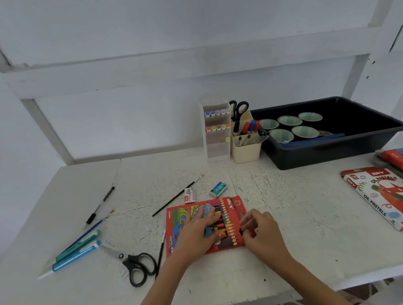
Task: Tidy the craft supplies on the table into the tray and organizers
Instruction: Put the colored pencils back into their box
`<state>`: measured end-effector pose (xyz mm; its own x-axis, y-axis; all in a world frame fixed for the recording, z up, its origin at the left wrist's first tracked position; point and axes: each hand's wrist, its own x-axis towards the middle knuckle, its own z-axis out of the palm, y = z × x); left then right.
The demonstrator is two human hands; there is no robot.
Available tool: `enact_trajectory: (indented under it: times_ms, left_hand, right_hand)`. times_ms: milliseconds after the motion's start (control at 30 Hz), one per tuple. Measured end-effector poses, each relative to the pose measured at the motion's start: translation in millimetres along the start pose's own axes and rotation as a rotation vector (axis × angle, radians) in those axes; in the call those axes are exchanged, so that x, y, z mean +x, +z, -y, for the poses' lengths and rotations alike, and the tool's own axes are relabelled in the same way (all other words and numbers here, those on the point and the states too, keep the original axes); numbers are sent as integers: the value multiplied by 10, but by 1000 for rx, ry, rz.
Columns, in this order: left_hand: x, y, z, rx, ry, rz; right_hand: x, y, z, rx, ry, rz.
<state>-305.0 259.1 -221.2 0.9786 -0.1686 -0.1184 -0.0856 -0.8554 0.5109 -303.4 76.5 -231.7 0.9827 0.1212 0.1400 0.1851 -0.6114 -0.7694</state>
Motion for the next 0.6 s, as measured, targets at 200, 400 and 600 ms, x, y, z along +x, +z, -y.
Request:
enact_trajectory:
  times_ms: [200,400,600]
  left_hand:
    - [-9,57,-437,363,33,-40]
    - [39,33,-407,82,123,-236]
    - [53,101,-226,-55,-19,-233]
  right_hand:
    - [79,-228,-159,47,85,-30]
    - [245,-426,-418,-180,219,-208]
    - [-224,-118,-135,0,394,-475]
